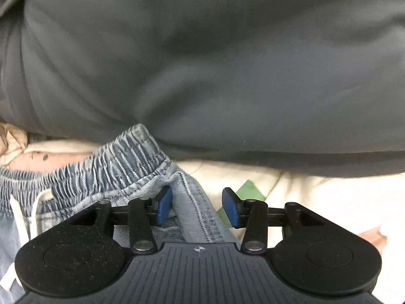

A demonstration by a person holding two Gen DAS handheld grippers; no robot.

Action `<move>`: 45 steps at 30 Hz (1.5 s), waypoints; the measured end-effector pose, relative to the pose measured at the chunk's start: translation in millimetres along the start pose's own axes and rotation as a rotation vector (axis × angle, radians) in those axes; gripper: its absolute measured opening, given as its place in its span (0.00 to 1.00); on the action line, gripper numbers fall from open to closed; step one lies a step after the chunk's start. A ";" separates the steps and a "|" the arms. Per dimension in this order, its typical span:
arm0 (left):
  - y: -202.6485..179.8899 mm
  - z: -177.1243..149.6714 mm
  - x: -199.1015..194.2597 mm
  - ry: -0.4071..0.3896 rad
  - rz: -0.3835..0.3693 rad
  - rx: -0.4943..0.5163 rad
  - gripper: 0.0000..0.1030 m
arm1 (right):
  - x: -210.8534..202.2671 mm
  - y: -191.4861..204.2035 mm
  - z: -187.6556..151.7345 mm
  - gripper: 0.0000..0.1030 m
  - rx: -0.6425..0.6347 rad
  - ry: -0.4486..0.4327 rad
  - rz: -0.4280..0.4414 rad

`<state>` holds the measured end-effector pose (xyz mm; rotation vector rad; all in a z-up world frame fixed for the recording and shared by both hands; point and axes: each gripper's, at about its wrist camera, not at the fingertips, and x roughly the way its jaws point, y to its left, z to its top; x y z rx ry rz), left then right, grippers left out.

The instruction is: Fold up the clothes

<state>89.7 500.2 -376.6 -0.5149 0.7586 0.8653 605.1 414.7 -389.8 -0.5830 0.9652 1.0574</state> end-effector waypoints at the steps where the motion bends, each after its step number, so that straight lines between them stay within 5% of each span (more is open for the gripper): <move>1: 0.1 -0.2 1.9 0.007 -0.001 0.006 0.12 | 3.7 -1.0 -0.3 0.51 -0.001 0.013 0.013; 3: 0.2 -0.4 5.8 0.021 -0.004 0.018 0.12 | 9.8 -2.2 -0.9 0.50 -0.010 0.035 0.036; 9: 1.4 0.6 8.8 0.015 -0.004 0.000 0.12 | 2.6 5.6 3.4 0.10 -0.092 0.040 0.032; 17: -10.8 9.7 -9.9 -0.074 -0.015 0.004 0.12 | -32.1 -0.8 9.7 0.04 -0.121 -0.054 -0.135; 20: -13.1 9.7 2.0 -0.049 -0.004 0.038 0.12 | -32.8 -4.8 8.7 0.01 -0.127 -0.069 -0.224; 23: -13.1 1.0 32.7 0.025 0.011 0.066 0.12 | -13.5 -13.8 3.2 0.03 -0.054 -0.051 -0.208; 27: -21.0 3.1 38.1 0.055 0.025 0.104 0.20 | -1.6 -16.8 -0.9 0.22 0.001 -0.030 -0.205; 31: -23.2 7.3 20.0 0.045 0.051 0.102 0.33 | -23.9 -22.8 -6.0 0.43 0.002 -0.054 -0.185; 34: -29.9 9.8 0.0 0.013 0.065 0.114 0.32 | -51.2 -30.7 -17.0 0.54 0.008 -0.085 -0.143; 39: -48.8 21.9 -19.5 -0.047 0.043 0.125 0.32 | -92.5 -44.0 -47.3 0.60 0.036 -0.131 -0.095; 45: -100.6 30.4 1.1 -0.067 -0.035 0.218 0.32 | -121.9 -44.4 -89.7 0.60 0.065 -0.138 -0.085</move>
